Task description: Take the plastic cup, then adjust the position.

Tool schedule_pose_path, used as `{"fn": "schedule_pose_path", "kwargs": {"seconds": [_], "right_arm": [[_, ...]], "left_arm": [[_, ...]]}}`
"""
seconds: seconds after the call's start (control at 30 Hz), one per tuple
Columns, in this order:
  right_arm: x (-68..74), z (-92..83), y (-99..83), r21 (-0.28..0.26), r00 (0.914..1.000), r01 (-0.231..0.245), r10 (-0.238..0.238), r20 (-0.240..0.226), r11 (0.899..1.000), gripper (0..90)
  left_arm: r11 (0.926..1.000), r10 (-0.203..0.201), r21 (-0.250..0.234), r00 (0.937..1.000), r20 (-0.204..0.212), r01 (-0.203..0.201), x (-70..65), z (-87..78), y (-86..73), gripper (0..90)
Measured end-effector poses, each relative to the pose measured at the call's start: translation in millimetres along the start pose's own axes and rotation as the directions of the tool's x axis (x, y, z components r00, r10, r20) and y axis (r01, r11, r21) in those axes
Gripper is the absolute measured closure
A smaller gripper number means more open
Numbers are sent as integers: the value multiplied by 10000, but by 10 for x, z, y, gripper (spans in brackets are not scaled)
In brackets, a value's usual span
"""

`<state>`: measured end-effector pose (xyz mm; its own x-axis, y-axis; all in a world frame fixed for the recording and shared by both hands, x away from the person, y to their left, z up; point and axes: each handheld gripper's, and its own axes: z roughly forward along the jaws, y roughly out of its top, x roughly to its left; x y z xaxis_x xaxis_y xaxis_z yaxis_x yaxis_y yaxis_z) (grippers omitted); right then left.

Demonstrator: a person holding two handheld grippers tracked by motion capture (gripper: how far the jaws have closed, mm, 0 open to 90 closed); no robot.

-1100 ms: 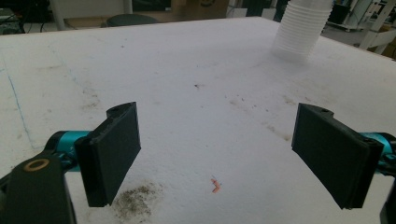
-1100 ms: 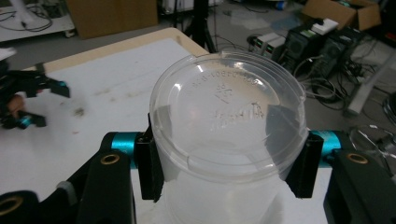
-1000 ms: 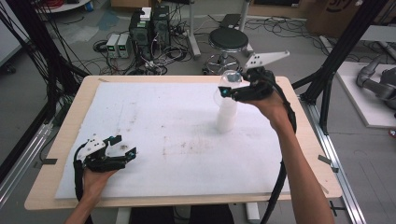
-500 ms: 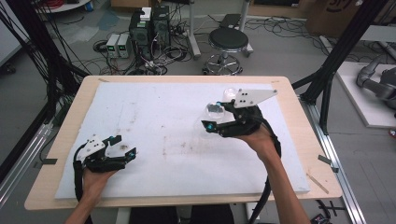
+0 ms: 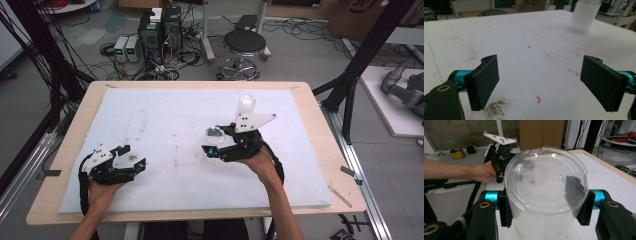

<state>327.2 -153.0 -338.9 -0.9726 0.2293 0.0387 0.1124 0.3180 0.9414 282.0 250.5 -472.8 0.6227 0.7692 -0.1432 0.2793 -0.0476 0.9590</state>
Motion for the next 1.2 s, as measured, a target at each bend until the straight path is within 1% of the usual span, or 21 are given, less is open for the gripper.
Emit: {"fn": "schedule_pose_path", "kwargs": {"seconds": [0.1,0.13,0.2,0.3,0.37,0.53,0.67,0.83,0.9,0.93,1.1,1.17,1.2], "right_arm": [[4,38,-37,-74,9999,-63,62,-102,10000,444],[6,68,-51,162,9999,-28,29,-106,9999,444],[7,87,-64,109,9998,-102,104,-172,9999,445],[3,106,-72,158,9998,-83,86,-180,9998,444],[-2,115,-81,119,9997,-172,174,-198,9998,444],[-9,134,-106,154,9995,-239,242,-221,9996,444],[-18,158,-126,209,9994,-261,265,-214,9994,444],[-22,165,-130,205,9993,-226,232,-290,9995,445],[-30,168,-131,224,9994,-235,241,-259,9995,445],[-34,175,-132,224,9992,-246,253,-315,9994,445],[-40,175,-131,223,9991,-249,256,-346,9994,445],[-49,176,-134,201,9988,-269,276,-395,9994,445],[-52,177,-134,247,9988,-276,285,-404,9993,445]], "left_arm": [[10000,17,24,10000,-20,-17,-5,1,1,153],[10000,76,60,10000,13,-76,-2,2,3,153],[9999,66,83,10000,9,-66,-1,4,3,153],[10000,70,69,10000,10,-70,0,2,3,153],[10000,50,37,10000,-15,-50,-4,-2,1,153],[9999,142,-3,9999,10,-142,-6,-5,0,153],[9999,130,-19,9999,17,-130,-10,-6,-1,153],[9997,239,28,9997,90,-239,-14,2,2,153],[9996,286,0,9995,146,-286,-15,-5,1,153],[9996,278,-51,9995,139,-277,-20,-6,0,153],[9994,326,-97,9983,488,-322,-10,-13,5,152],[9994,319,-143,9967,746,-309,-9,-16,19,151],[9990,388,-277,9947,949,-363,-14,-28,53,151]]}}
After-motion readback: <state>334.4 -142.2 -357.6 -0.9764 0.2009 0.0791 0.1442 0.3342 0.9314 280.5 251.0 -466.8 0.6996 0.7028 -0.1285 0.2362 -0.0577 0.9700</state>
